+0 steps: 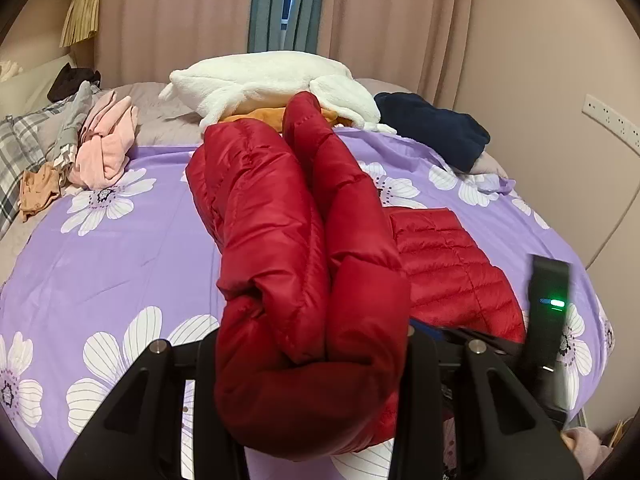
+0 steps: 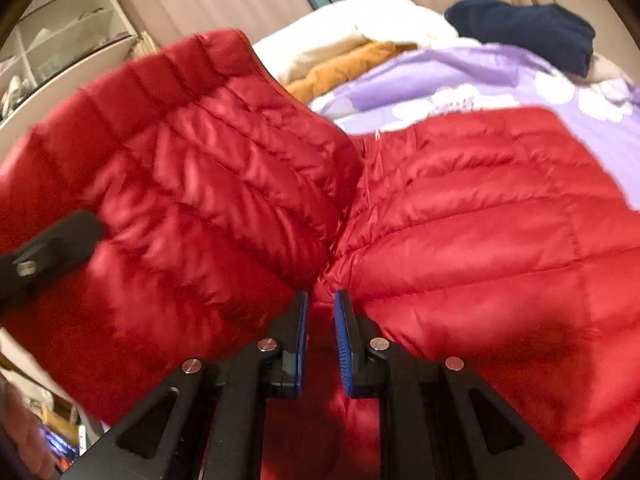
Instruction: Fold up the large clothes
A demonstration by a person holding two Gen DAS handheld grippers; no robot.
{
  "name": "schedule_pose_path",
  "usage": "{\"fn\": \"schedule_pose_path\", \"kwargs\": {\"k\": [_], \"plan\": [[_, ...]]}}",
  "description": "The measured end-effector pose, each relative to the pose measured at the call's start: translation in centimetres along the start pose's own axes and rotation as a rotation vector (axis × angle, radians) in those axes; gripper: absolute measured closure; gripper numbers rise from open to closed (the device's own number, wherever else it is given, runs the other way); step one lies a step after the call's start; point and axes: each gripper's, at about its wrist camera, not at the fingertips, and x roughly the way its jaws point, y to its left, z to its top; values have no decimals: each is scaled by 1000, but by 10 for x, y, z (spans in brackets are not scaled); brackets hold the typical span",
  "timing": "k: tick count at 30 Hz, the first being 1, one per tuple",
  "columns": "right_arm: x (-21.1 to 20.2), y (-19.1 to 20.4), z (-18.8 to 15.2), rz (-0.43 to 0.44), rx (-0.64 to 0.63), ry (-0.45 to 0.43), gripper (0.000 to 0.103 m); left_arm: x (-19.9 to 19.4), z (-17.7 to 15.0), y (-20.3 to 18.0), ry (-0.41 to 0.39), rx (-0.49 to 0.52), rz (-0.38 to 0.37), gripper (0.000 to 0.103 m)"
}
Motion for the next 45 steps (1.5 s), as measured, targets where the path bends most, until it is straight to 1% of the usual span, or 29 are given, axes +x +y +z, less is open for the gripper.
{"fn": "schedule_pose_path", "kwargs": {"k": [3, 6, 8, 11, 19, 26, 31, 35, 39, 42, 43, 44, 45], "plan": [[-21, 3, -8, 14, -27, -9, 86, 0, 1, -3, 1, 10, 3, 66], [-30, 5, -20, 24, -55, 7, 86, 1, 2, -5, 4, 27, 8, 66], [-31, 7, -29, 36, -68, 26, 86, 1, 2, -8, 5, 37, 14, 66], [-25, 11, -40, 30, -85, 50, 86, 3, 2, -10, 15, 48, 14, 66], [-1, -7, -51, 48, 4, 99, 86, 6, 1, -21, 31, 85, 8, 66], [4, -12, -53, 50, 18, 96, 87, 9, 1, -29, 41, 112, -3, 65], [0, -19, -50, 75, 50, 106, 87, 9, 0, -39, 43, 145, -5, 65], [-16, -26, -44, 93, 72, 93, 87, 7, 1, -41, 43, 159, -8, 65], [-37, -34, -39, 77, 56, 54, 87, 9, 1, -43, 48, 163, -13, 64], [-54, -46, -30, 55, 58, 8, 86, 10, 1, -48, 52, 172, -19, 64], [-61, -51, -28, 48, 75, -6, 84, 11, 1, -50, 53, 176, -21, 64], [-64, -57, -25, 50, 97, -15, 77, 11, 0, -50, 54, 180, -24, 63], [-65, -62, -25, 55, 127, -26, 72, 12, -1, -53, 56, 187, -27, 63]]}}
